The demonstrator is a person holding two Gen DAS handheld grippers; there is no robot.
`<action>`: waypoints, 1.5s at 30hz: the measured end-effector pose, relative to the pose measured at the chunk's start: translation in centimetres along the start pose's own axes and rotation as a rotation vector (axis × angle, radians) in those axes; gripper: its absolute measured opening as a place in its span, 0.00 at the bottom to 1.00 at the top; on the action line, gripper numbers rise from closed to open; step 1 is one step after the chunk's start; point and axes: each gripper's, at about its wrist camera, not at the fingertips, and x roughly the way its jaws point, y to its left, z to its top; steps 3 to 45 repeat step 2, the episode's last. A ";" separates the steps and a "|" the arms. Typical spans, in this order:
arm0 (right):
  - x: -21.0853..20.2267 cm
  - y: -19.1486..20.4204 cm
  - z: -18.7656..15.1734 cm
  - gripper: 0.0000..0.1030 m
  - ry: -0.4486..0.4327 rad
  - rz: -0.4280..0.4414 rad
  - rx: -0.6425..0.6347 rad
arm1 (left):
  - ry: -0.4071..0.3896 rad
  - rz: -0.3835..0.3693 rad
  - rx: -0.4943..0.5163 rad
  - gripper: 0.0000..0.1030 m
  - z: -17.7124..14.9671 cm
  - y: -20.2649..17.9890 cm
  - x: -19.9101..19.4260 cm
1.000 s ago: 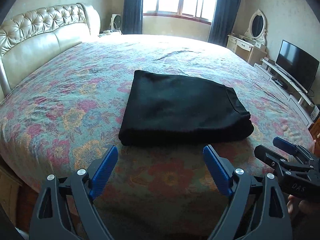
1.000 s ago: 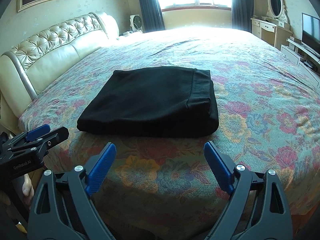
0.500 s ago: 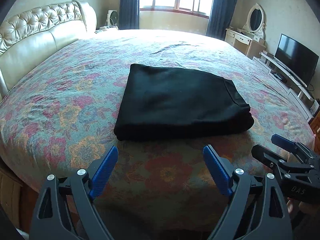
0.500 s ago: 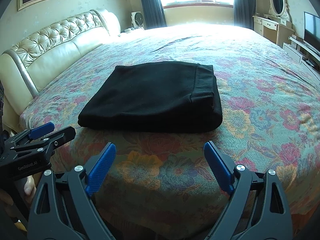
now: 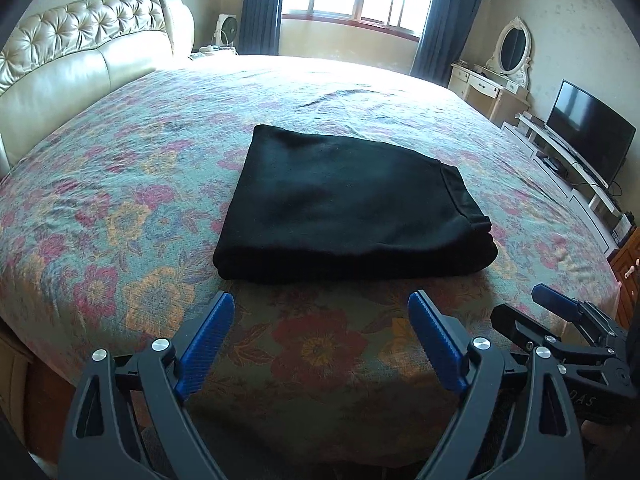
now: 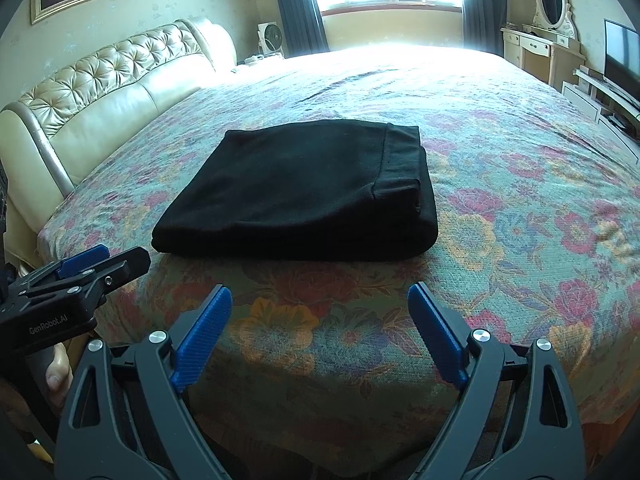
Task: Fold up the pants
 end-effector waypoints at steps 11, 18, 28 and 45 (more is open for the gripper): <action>0.0 -0.3 0.0 0.87 0.002 -0.001 0.008 | -0.006 0.009 0.006 0.85 0.0 -0.1 -0.1; 0.0 -0.3 0.0 0.87 0.002 -0.001 0.008 | -0.006 0.009 0.006 0.85 0.0 -0.1 -0.1; 0.0 -0.3 0.0 0.87 0.002 -0.001 0.008 | -0.006 0.009 0.006 0.85 0.0 -0.1 -0.1; 0.0 -0.3 0.0 0.87 0.002 -0.001 0.008 | -0.006 0.009 0.006 0.85 0.0 -0.1 -0.1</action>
